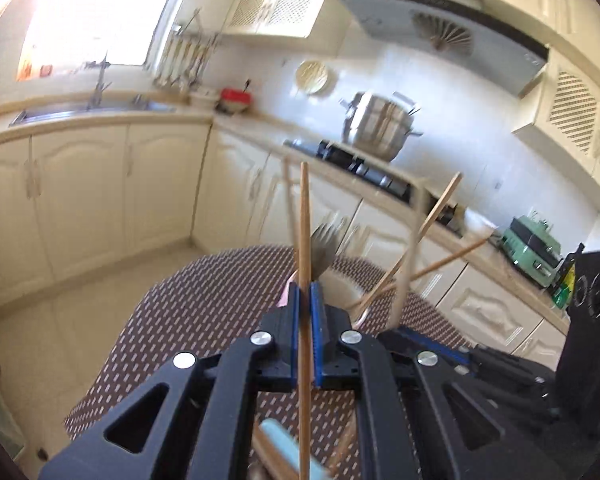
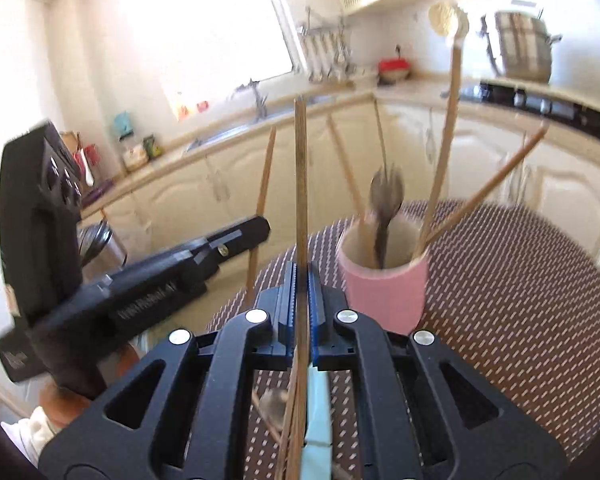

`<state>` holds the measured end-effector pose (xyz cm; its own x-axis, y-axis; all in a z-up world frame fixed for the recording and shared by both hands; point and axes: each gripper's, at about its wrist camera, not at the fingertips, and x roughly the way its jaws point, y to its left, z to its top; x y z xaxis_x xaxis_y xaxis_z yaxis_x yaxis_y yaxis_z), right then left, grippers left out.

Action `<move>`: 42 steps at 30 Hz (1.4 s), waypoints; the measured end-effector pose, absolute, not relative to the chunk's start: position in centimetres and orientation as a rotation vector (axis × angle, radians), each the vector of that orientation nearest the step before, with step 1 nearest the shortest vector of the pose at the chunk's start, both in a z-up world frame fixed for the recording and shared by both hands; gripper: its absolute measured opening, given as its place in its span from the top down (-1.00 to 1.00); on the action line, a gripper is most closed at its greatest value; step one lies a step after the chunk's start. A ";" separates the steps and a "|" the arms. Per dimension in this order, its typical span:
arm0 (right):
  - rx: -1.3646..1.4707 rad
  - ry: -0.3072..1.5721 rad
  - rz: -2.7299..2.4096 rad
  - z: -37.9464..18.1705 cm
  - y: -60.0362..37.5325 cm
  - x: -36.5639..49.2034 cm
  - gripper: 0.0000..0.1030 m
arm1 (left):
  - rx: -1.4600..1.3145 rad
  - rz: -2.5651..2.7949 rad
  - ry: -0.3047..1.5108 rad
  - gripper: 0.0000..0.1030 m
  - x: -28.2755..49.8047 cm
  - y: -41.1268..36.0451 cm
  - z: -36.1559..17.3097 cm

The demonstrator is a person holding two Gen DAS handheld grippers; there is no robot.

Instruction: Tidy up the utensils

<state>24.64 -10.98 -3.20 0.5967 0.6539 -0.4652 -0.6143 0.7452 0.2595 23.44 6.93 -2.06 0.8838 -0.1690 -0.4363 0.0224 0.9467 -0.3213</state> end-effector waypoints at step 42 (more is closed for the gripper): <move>0.027 0.408 0.606 1.2 -12.1 30.1 0.89 | -0.228 -0.092 0.186 0.39 31.2 3.0 -0.5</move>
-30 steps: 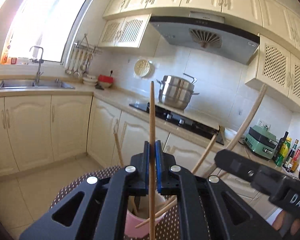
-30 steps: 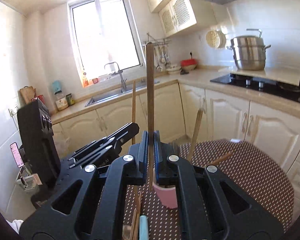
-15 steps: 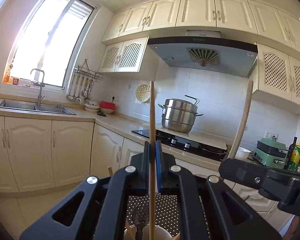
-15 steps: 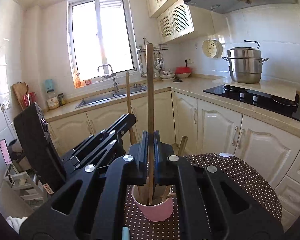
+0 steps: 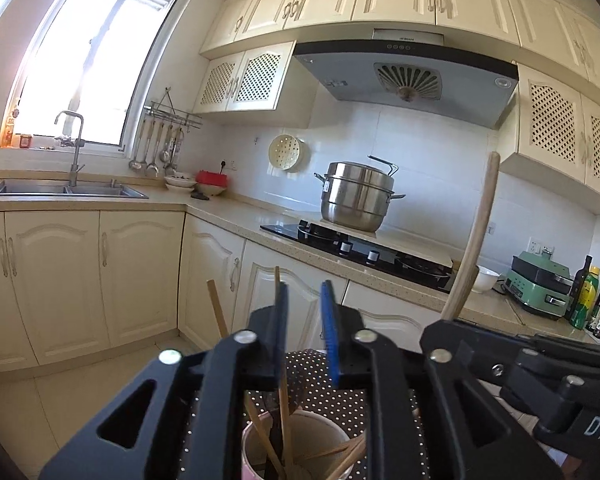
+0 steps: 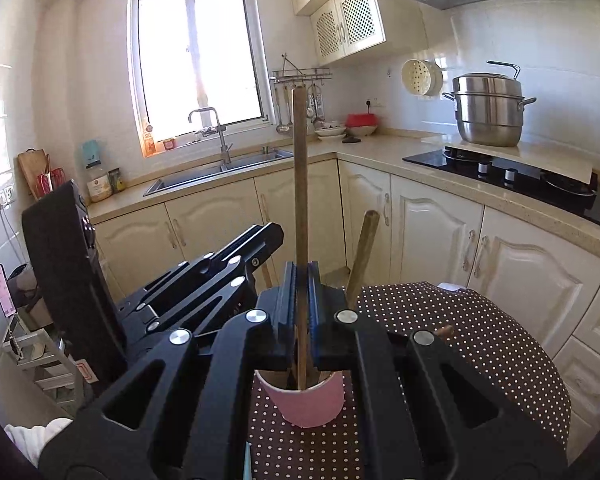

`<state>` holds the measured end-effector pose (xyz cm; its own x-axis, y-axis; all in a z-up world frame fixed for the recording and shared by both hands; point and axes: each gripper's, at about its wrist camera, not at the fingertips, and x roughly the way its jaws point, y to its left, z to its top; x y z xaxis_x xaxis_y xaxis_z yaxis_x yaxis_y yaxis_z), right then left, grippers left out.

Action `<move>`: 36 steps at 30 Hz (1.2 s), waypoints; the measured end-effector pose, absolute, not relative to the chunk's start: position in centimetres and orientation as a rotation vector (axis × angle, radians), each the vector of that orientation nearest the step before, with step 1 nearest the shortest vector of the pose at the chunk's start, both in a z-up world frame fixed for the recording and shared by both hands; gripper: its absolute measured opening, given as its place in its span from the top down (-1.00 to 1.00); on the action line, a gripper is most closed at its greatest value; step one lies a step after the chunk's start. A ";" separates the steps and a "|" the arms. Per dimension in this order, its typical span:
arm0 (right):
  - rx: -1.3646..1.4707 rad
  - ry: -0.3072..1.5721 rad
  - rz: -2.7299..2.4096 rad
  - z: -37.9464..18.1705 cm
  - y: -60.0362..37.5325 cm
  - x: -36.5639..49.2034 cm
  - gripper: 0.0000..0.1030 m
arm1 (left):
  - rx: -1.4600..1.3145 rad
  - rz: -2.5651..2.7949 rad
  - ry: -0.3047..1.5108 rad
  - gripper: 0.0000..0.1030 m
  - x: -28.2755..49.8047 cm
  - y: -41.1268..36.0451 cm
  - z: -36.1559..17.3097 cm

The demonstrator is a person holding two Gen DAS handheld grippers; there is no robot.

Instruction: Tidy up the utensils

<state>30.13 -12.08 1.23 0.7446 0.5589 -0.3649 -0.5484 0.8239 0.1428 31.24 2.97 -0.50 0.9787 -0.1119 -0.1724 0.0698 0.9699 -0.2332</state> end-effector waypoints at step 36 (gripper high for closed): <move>-0.027 0.404 0.486 0.3 -10.2 26.7 0.73 | -0.162 -0.005 0.269 -0.25 23.3 5.5 1.1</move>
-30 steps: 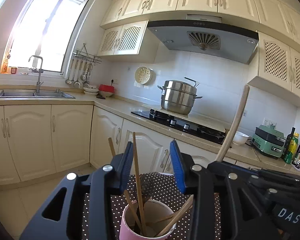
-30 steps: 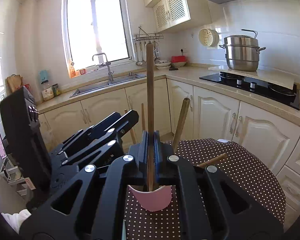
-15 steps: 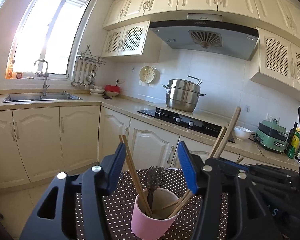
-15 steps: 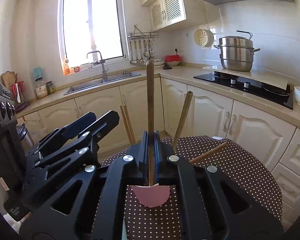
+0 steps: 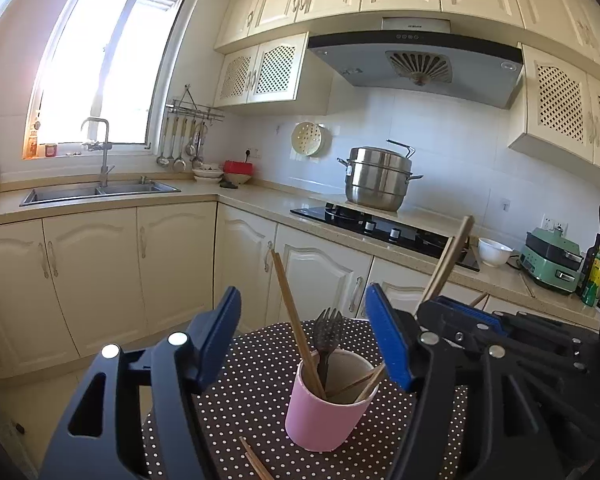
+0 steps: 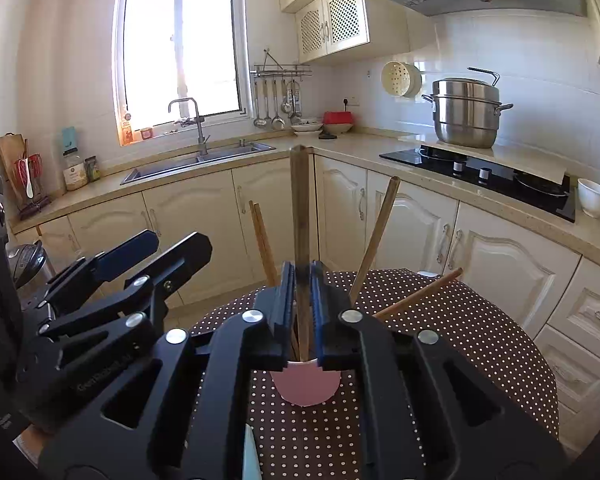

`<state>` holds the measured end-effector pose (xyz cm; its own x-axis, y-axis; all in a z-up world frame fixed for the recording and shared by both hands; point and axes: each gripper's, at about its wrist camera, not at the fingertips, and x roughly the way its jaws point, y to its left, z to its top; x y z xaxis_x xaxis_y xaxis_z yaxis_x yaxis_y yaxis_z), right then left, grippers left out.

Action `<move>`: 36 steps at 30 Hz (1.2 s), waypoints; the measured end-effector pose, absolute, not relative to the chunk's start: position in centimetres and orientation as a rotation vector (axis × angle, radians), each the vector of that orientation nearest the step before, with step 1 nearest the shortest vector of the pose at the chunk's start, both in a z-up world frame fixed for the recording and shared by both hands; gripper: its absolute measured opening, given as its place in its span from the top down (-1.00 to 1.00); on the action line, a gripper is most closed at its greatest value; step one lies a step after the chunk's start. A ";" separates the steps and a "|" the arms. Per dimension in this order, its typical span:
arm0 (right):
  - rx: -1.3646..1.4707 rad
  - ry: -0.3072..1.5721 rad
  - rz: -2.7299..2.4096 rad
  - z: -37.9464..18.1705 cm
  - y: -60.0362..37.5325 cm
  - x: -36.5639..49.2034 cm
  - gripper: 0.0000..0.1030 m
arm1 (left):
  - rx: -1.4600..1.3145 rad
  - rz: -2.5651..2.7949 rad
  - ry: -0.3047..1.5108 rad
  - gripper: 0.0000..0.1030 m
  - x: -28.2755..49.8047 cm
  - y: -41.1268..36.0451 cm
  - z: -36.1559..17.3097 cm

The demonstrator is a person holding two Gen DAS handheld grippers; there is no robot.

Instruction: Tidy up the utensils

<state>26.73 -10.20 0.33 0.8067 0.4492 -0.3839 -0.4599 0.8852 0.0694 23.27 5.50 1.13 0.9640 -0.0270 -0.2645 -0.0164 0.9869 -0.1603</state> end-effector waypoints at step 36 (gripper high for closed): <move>-0.164 0.722 0.541 -9.5 -8.9 21.0 0.09 | -0.367 -0.023 0.997 -0.30 19.1 8.6 -11.0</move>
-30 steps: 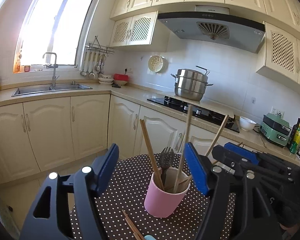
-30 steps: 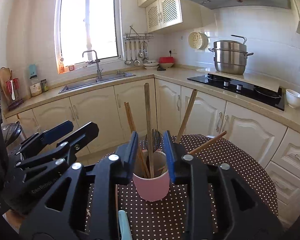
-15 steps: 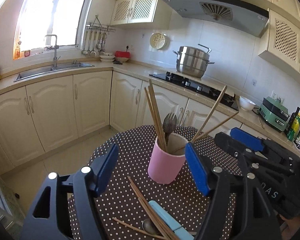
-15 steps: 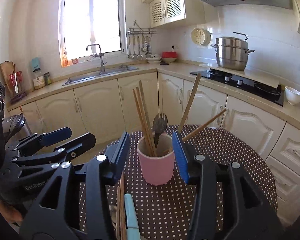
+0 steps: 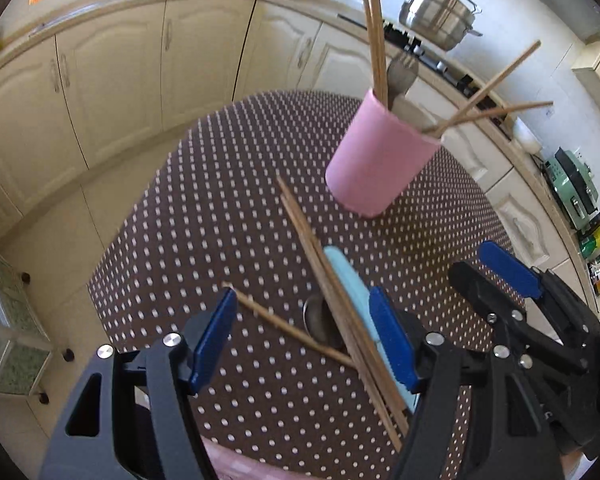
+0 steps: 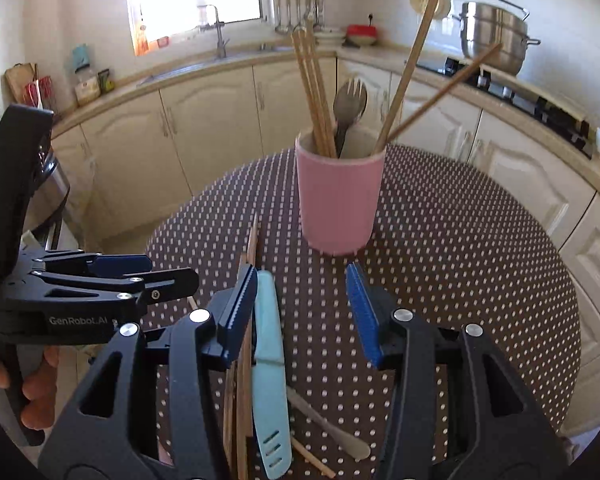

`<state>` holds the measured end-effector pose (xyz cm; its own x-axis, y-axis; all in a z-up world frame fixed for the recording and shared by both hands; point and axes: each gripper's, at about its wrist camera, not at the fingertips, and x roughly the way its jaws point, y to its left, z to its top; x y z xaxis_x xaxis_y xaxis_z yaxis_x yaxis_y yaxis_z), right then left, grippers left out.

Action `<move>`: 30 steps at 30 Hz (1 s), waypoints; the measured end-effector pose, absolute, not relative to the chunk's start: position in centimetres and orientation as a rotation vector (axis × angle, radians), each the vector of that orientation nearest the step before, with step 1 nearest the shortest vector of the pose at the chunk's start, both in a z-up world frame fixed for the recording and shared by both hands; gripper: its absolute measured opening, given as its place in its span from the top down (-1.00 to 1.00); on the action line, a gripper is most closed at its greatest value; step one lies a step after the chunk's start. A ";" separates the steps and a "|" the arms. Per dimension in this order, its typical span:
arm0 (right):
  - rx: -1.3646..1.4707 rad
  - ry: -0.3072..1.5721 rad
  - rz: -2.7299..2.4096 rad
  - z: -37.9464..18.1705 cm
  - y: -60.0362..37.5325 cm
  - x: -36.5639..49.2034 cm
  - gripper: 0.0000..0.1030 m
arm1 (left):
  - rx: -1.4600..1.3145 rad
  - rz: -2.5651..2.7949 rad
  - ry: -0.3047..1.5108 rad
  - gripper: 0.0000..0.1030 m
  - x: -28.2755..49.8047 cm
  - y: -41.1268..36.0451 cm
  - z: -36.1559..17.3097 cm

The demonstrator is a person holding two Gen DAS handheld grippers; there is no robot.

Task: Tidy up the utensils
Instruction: 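Move both open tools back down to the utensil pile, then grasp the light blue knife with the right tool while the left tool reaches toward the spoon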

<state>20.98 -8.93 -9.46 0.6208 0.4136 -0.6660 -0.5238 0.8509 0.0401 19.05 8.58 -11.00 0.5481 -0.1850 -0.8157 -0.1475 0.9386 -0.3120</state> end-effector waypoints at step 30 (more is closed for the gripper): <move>-0.177 0.897 0.536 -14.9 -10.5 22.0 0.02 | -0.472 -0.123 1.108 0.72 23.2 5.0 -15.7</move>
